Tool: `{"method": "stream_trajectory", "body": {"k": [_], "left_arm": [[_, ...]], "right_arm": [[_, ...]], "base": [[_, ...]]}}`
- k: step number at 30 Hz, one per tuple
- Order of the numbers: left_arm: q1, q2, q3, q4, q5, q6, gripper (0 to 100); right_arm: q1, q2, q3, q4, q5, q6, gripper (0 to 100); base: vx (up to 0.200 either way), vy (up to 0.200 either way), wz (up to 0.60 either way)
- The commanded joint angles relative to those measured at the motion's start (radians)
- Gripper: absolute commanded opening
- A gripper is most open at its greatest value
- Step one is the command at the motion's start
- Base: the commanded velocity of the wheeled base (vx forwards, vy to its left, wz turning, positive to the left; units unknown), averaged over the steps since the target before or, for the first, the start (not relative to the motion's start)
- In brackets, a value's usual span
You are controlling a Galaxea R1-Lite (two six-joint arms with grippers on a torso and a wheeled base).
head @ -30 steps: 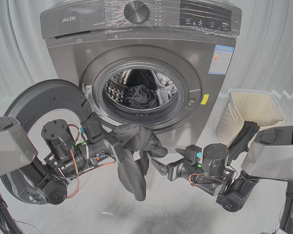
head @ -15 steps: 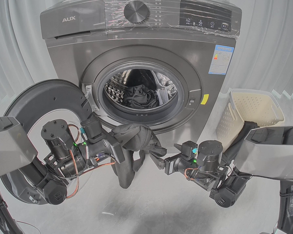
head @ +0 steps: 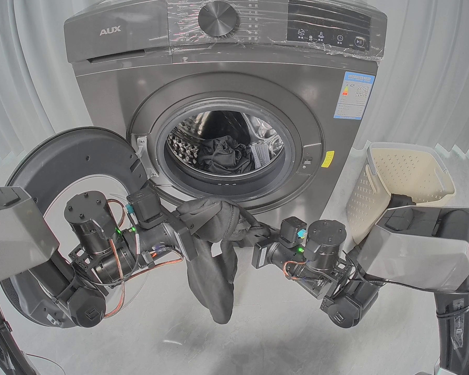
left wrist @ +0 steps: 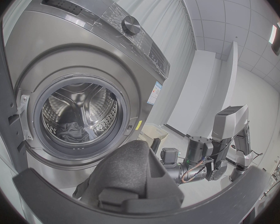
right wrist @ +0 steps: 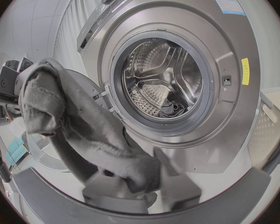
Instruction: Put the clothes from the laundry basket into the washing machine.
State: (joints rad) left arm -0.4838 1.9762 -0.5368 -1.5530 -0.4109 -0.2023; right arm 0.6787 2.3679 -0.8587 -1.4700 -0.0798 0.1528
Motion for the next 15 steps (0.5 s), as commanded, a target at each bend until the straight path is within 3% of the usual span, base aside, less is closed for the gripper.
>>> {"method": "stream_trajectory", "body": {"k": [1,12,13,14,15], "left_arm": [[0.002,0.003,0.001,-0.001,0.000,0.000,0],[0.022,0.016,-0.008,-0.001,-0.003,-0.012,0],[0.024,0.016,-0.008,-0.001,-0.003,-0.017,100],[0.024,0.016,-0.008,-0.001,-0.003,-0.017,100],[0.030,0.018,-0.014,-0.001,-0.002,-0.038,100]], "right_arm": [[0.007,-0.001,0.001,-0.012,0.000,0.002,0],[0.033,-0.075,0.043,-0.018,0.000,0.005,0],[0.038,-0.087,0.058,-0.018,0.000,0.005,0],[0.039,-0.088,0.060,-0.018,0.000,0.005,0],[0.045,-0.116,0.089,-0.019,0.000,0.007,0]], "base": [[0.000,0.000,0.00],[0.000,0.000,0.00],[0.000,0.000,0.00],[0.000,0.000,0.00],[0.000,0.000,0.00]]}}
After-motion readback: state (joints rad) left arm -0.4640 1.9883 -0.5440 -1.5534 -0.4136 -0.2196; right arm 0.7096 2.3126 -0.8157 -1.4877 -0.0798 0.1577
